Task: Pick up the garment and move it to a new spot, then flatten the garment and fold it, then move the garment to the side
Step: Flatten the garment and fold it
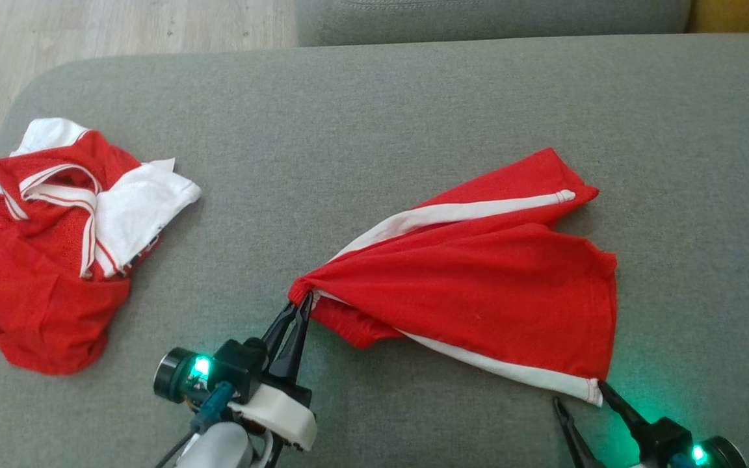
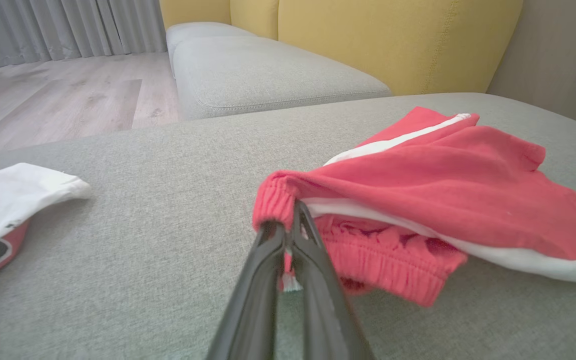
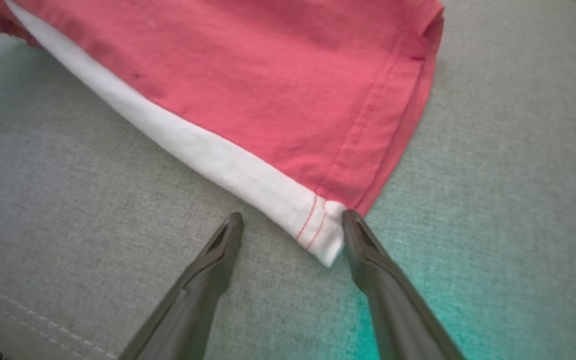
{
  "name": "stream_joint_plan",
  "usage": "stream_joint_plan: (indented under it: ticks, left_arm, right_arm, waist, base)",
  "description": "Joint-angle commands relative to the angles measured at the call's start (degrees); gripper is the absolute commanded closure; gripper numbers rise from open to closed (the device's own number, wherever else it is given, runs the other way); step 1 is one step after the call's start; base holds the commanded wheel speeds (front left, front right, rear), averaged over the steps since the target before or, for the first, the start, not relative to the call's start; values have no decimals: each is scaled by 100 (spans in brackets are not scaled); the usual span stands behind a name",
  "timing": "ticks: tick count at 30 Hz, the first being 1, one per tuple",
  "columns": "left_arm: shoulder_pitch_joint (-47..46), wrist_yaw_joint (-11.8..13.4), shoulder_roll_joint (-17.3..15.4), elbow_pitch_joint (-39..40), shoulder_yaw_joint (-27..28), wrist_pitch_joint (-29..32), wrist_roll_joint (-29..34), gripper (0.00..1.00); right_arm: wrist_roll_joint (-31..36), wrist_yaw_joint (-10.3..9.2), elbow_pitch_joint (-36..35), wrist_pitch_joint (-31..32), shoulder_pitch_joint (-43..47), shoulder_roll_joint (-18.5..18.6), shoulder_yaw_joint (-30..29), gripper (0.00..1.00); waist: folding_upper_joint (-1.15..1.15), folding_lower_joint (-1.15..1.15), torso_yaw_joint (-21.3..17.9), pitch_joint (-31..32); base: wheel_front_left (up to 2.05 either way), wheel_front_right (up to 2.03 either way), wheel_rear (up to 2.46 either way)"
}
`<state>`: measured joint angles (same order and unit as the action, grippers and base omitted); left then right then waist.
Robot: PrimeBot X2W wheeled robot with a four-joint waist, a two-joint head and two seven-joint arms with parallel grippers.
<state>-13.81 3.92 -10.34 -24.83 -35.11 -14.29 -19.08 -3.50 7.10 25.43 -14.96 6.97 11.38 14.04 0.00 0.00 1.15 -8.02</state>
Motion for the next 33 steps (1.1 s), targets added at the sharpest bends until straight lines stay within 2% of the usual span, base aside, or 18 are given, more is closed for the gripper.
stream_joint_plan:
  ticks: [1,2,3,4,6,13,16,21,24,27,32,33]
  left_arm:
    - [-145,-21,-54,183,231,-71,49,100]
    - [-142,-27,-52,187,252,-71,60,100]
    - [-137,-36,-52,191,274,-71,69,100]
    - [-131,-46,-53,192,296,-71,78,100]
    - [-118,-59,-47,187,334,-71,98,100]
    - [-91,-105,-55,297,445,-71,213,100]
    - [-148,-159,-144,562,455,-71,356,100]
    - [-722,-494,-558,1230,315,36,732,100]
    - [-1425,-767,-805,1703,261,414,905,100]
    - [-2386,-1006,-977,1957,113,878,1023,100]
    - [-4156,-1130,-981,1564,-205,1253,852,100]
    - [-4156,-1130,-981,1564,-205,1253,852,100]
  right_arm:
    - [17,39,-20,-4,-119,47,120,0]
    - [22,39,10,-4,-138,39,116,0]
    - [14,39,56,-4,-150,29,127,18]
    - [15,39,90,-4,-169,25,139,59]
    - [10,39,153,-4,-202,26,167,100]
    - [97,39,87,-4,-243,45,127,100]
    - [128,39,-371,-4,-242,39,-19,100]
    - [129,39,-1555,-4,-492,329,-321,100]
    - [107,39,-2020,28,-1093,774,-358,100]
    - [-151,39,-2197,248,-2155,1184,-365,100]
    - [-1027,39,-1618,670,-4361,1523,-77,100]
    - [-1027,39,-1618,670,-4361,1523,-77,100]
  waist:
    - [0,0,6,-9]
    - [0,0,7,-16]
    - [0,0,6,-19]
    - [0,0,3,-19]
    - [0,0,-5,-9]
    - [0,0,-88,158]
    - [0,0,-163,257]
    - [0,0,-302,380]
    - [0,0,-421,333]
    - [0,0,-523,128]
    - [0,0,-723,-482]
    - [0,0,-723,-482]
  base:
    - [0,0,0]
    - [0,0,0]
    - [0,0,0]
    - [0,0,0]
    - [0,0,0]
    - [0,0,0]
    - [0,0,0]
    - [0,0,0]
    - [0,0,0]
    - [0,0,0]
    - [0,0,0]
    - [0,0,0]
